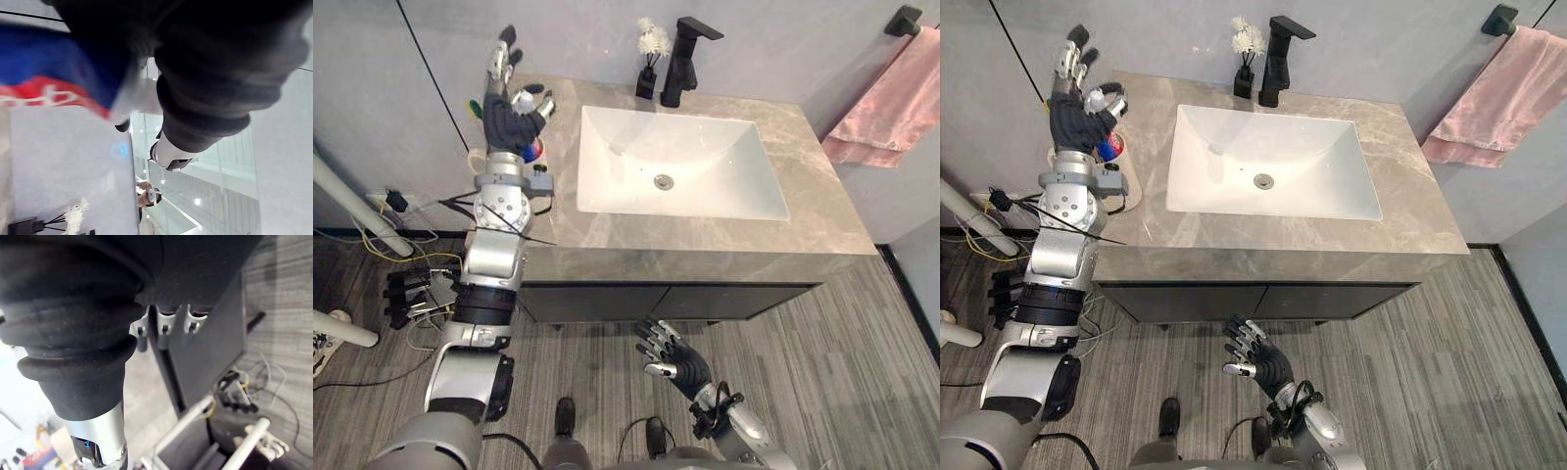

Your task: Organize washtable

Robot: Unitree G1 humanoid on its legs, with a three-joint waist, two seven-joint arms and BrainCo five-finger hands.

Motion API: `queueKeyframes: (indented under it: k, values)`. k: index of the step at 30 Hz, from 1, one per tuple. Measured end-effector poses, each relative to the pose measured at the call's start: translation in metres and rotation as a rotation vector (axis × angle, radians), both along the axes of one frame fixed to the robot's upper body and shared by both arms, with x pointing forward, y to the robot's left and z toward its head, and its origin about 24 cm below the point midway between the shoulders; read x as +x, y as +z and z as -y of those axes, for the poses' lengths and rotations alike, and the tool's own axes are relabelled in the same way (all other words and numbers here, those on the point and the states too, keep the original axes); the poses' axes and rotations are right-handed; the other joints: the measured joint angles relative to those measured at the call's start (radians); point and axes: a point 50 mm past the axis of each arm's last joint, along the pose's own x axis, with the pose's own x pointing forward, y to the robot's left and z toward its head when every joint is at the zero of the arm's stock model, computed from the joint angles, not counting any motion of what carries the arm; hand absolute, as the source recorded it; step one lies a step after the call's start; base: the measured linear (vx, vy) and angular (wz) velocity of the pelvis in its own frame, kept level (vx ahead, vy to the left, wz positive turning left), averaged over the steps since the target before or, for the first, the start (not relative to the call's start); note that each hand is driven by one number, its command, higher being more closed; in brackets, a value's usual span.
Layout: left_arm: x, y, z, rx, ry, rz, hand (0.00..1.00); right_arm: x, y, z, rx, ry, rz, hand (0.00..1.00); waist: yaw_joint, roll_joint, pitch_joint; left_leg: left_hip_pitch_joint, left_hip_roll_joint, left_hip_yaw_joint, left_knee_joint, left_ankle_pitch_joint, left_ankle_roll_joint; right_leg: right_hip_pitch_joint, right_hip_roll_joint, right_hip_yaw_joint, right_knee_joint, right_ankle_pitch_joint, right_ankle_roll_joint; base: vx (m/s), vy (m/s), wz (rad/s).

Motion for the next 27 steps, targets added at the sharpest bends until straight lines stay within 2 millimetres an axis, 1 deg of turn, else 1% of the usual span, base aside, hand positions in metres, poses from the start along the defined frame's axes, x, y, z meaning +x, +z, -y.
queueKeyframes:
  k: [2,3,4,5,6,7,10,11,13,14,16,17,18,19,20,21,24,25,27]
  values:
    - [-0.002,0.014,-0.003,0.03,0.012,0.039,0.0,0.002,0.001,0.0,0.0,0.003,0.007,0.0,0.001,0.002,-0.001,0.003,0.0,0.0,0.0,0.0,0.0,0.003,0.0,0.0,0.0,0.0,0.0,0.0,0.0,0.0]
    - [-0.004,0.026,-0.006,0.051,0.024,0.073,0.0,0.002,0.002,0.0,-0.001,0.004,0.01,0.0,0.001,0.003,-0.002,0.008,0.0,0.0,0.0,0.0,0.0,0.008,0.0,0.0,-0.001,0.0,0.0,0.0,0.0,0.0]
    - [-0.006,0.032,-0.007,0.059,0.029,0.092,0.0,0.003,0.002,0.0,-0.001,0.005,0.012,0.0,0.0,0.003,-0.002,0.011,0.0,0.0,0.0,0.0,0.0,0.012,0.0,0.0,-0.002,0.0,0.0,0.0,0.0,0.0]
    - [-0.01,0.042,-0.01,0.073,0.036,0.132,0.0,0.004,0.002,-0.001,0.0,0.007,0.016,0.0,0.001,0.003,-0.005,0.017,0.0,0.0,0.0,0.0,0.0,0.019,-0.001,0.0,-0.004,0.0,0.0,0.0,0.0,0.0]
    - [-0.011,0.046,-0.012,0.082,0.043,0.146,0.0,0.004,0.003,-0.001,0.0,0.008,0.017,0.0,0.001,0.004,-0.009,0.017,0.0,0.0,0.0,0.0,0.0,0.019,-0.001,-0.001,-0.004,0.0,0.0,0.0,0.0,0.0]
    - [-0.016,0.059,-0.016,0.1,0.058,0.189,0.0,0.004,0.003,-0.001,-0.001,0.008,0.019,0.0,0.003,0.007,-0.013,0.017,0.0,-0.001,0.0,0.0,0.0,0.019,0.0,-0.002,-0.005,0.0,0.0,0.0,0.0,0.0]
    - [-0.03,0.077,-0.027,0.119,0.081,0.273,0.0,0.004,0.003,0.0,-0.003,0.009,0.019,0.0,0.008,0.019,-0.024,0.016,-0.001,-0.003,0.0,0.0,0.0,0.02,-0.001,-0.004,-0.004,0.0,0.0,0.0,0.0,0.0]
    - [-0.034,0.08,-0.028,0.12,0.079,0.291,1.0,0.004,0.003,0.0,-0.004,0.009,0.019,0.0,0.01,0.02,-0.024,0.016,0.0,-0.004,0.0,0.0,0.0,0.02,-0.001,-0.004,-0.004,0.0,0.0,0.0,0.0,0.0]
    - [-0.049,0.084,-0.032,0.119,0.072,0.356,1.0,0.004,0.002,0.002,-0.009,0.008,0.017,0.0,0.018,0.022,-0.027,0.016,-0.002,-0.005,0.0,0.001,0.001,0.02,-0.001,-0.006,-0.001,0.0,0.0,0.0,0.0,0.0]
    - [-0.058,0.08,-0.037,0.109,0.071,0.382,1.0,0.003,0.001,0.006,-0.012,-0.007,0.01,0.0,0.024,0.027,-0.032,0.016,-0.004,-0.005,0.0,0.001,0.002,0.02,-0.002,-0.006,-0.001,-0.001,0.0,0.0,0.0,0.0]
    - [-0.068,0.069,-0.046,0.09,0.069,0.386,1.0,0.002,-0.001,0.011,-0.015,-0.027,0.006,0.0,0.028,0.036,-0.039,0.017,-0.006,-0.005,0.0,0.001,0.002,0.02,-0.004,-0.008,0.0,-0.001,0.0,0.0,0.0,0.0]
    - [-0.075,0.056,-0.055,0.078,0.076,0.37,1.0,0.002,-0.001,0.014,-0.019,-0.039,0.003,0.0,0.029,0.041,-0.043,0.016,-0.006,-0.006,0.0,0.002,0.003,0.02,-0.004,-0.009,0.0,-0.001,0.0,0.0,-0.003,0.04]
    - [-0.079,0.034,-0.066,0.063,0.073,0.305,1.0,0.001,-0.003,0.019,-0.021,-0.058,-0.002,0.0,0.031,0.049,-0.053,0.017,-0.006,-0.008,-0.001,0.002,0.003,0.021,-0.004,-0.011,0.001,-0.002,-0.001,-0.01,-0.006,0.05]
    - [-0.081,0.023,-0.069,0.05,0.07,0.274,1.0,0.0,-0.003,0.02,-0.021,-0.065,-0.006,0.0,0.031,0.052,-0.058,0.017,-0.006,-0.009,-0.001,0.002,0.003,0.022,-0.004,-0.014,0.001,-0.003,-0.002,-0.02,-0.008,0.08]
    - [-0.084,0.002,-0.075,0.027,0.072,0.21,1.0,-0.001,-0.004,0.022,-0.021,-0.076,-0.013,0.0,0.031,0.057,-0.065,0.016,-0.006,-0.013,-0.002,0.002,0.003,0.022,-0.004,-0.019,0.003,-0.005,-0.005,-0.01,-0.005,0.07]
    - [-0.086,-0.008,-0.077,0.012,0.067,0.18,1.0,-0.002,-0.005,0.024,-0.024,-0.084,-0.015,0.0,0.031,0.059,-0.066,0.017,-0.006,-0.014,-0.003,0.002,0.003,0.022,-0.004,-0.02,0.003,-0.007,-0.007,-0.03,-0.006,0.1]
    - [-0.093,-0.055,-0.074,-0.067,0.028,0.033,1.0,-0.008,-0.01,0.029,-0.036,-0.104,-0.041,0.0,0.035,0.06,-0.068,0.016,-0.007,-0.031,-0.007,0.002,0.002,0.022,-0.003,-0.037,0.02,-0.027,-0.015,-0.03,-0.005,0.15]
    - [-0.096,-0.063,-0.073,-0.081,0.021,0.01,1.0,-0.009,-0.01,0.029,-0.036,-0.106,-0.043,0.0,0.035,0.061,-0.068,0.016,-0.007,-0.031,-0.007,0.002,0.002,0.022,-0.003,-0.038,0.02,-0.027,-0.015,-0.02,-0.004,0.07]
    - [-0.103,-0.094,-0.063,-0.145,-0.029,-0.095,1.0,-0.009,-0.01,0.029,-0.041,-0.115,-0.041,0.0,0.034,0.063,-0.069,0.015,-0.007,-0.032,-0.007,0.002,0.002,0.022,-0.004,-0.04,0.022,-0.027,-0.015,0.0,0.0,0.0]
